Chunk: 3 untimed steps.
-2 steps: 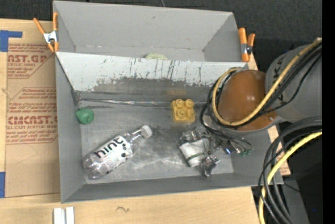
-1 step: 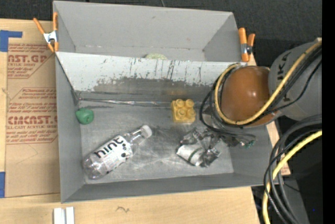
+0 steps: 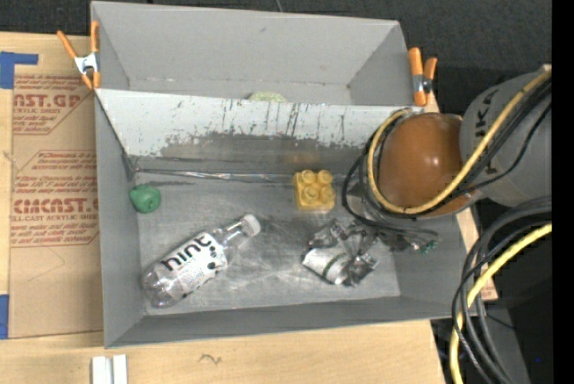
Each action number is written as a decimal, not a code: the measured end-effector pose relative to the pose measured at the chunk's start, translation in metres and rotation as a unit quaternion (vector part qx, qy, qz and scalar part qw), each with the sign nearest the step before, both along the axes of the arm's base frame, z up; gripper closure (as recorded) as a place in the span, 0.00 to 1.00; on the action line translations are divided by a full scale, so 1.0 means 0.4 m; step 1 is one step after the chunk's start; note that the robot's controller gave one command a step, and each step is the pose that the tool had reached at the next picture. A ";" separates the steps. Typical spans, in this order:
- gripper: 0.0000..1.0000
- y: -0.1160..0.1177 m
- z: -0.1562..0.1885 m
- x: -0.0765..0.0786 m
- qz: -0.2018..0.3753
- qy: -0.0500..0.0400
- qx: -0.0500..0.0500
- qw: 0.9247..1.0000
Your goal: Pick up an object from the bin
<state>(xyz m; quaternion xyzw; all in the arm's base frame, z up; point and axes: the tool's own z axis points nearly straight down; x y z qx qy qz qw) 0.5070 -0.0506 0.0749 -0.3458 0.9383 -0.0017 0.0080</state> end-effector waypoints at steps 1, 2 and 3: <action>1.00 0.001 0.008 0.000 0.000 0.001 0.000 1.000; 1.00 0.001 0.025 0.000 0.000 0.003 -0.001 1.000; 1.00 0.002 0.036 -0.002 0.000 0.006 -0.001 1.000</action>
Offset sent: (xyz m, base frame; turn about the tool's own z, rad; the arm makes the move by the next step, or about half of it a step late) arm 0.0001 0.0001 0.0244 0.0001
